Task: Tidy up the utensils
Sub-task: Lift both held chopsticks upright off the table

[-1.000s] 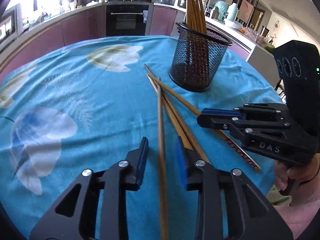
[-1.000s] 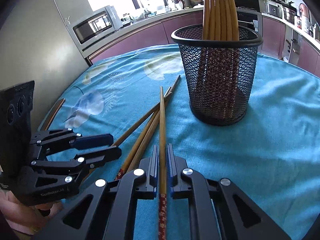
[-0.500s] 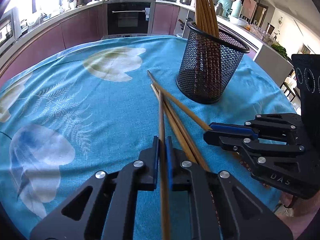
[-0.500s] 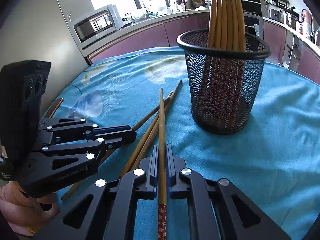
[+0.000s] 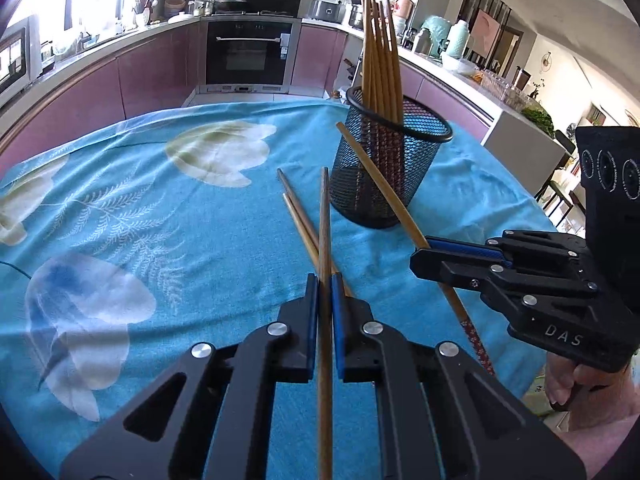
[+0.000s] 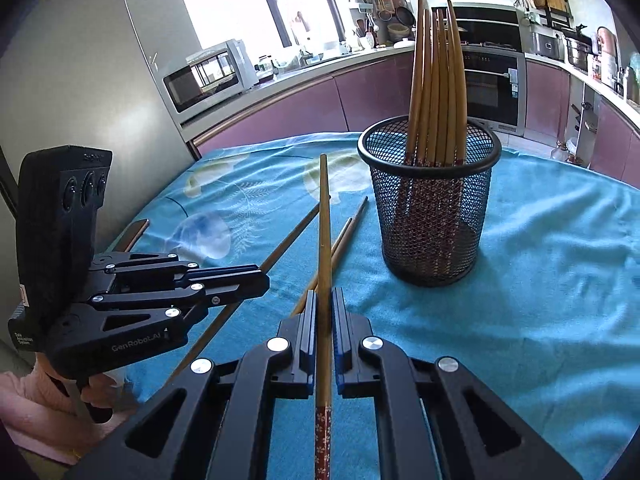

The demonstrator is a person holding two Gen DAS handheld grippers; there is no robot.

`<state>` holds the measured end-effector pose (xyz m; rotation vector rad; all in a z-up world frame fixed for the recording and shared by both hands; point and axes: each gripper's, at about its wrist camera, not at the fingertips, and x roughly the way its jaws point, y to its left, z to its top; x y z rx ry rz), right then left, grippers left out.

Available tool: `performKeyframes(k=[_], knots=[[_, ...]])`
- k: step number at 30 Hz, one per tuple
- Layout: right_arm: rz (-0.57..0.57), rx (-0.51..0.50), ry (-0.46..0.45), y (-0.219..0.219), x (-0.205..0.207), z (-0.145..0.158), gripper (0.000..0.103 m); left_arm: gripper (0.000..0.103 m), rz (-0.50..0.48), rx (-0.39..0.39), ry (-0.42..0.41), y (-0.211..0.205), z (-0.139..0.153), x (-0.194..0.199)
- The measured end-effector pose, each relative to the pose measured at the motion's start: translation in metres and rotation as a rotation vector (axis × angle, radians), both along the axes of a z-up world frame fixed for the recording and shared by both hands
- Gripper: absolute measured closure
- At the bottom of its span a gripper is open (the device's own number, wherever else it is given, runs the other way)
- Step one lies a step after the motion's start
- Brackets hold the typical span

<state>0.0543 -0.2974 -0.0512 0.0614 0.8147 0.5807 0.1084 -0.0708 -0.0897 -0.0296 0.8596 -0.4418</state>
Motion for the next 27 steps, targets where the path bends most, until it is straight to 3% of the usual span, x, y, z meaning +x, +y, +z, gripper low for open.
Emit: performKeyframes(k=[27], knots=[[-0.03, 0.048, -0.054, -0.016, -0.011, 0.021, 0.097, 0.096, -0.021, -0.049, -0.071, 0.0, 0.035, -0.022]])
